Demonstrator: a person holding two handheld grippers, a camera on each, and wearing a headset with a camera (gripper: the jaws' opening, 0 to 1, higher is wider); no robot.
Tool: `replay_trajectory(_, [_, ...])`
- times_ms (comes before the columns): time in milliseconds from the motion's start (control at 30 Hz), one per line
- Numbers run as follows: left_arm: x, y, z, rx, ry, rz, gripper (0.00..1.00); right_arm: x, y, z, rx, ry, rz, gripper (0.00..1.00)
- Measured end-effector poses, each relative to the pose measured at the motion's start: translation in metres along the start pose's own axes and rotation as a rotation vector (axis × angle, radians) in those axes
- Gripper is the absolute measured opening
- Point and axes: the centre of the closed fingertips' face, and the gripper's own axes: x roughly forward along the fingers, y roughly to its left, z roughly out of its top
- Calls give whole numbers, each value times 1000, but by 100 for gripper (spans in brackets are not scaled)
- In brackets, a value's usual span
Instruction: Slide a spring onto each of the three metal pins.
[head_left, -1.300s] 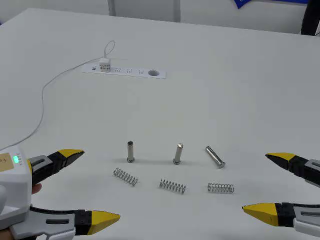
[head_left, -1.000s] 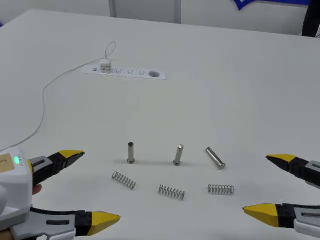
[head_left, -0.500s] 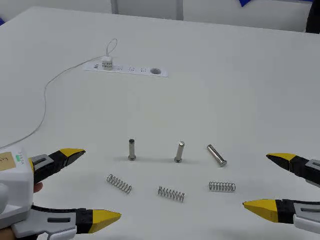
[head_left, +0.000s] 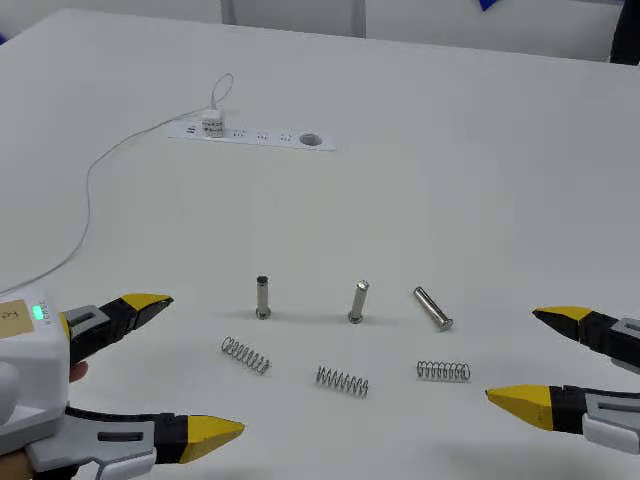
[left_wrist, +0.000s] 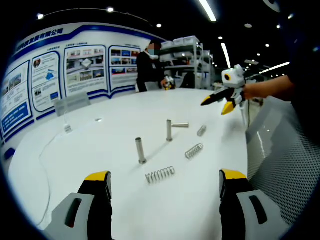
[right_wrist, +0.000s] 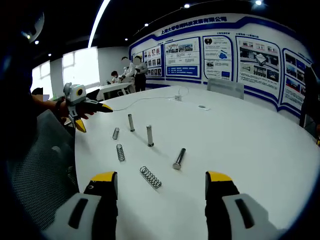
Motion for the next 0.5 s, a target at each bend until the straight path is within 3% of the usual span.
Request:
replay_trajectory(267, [0,-1,0,-1,-6,-2,91,5,-6,7,3,25,-24,65])
replay_trajectory(500, [0,0,0,-2,-11,0,91,13,-20,15,18,53,-65,56])
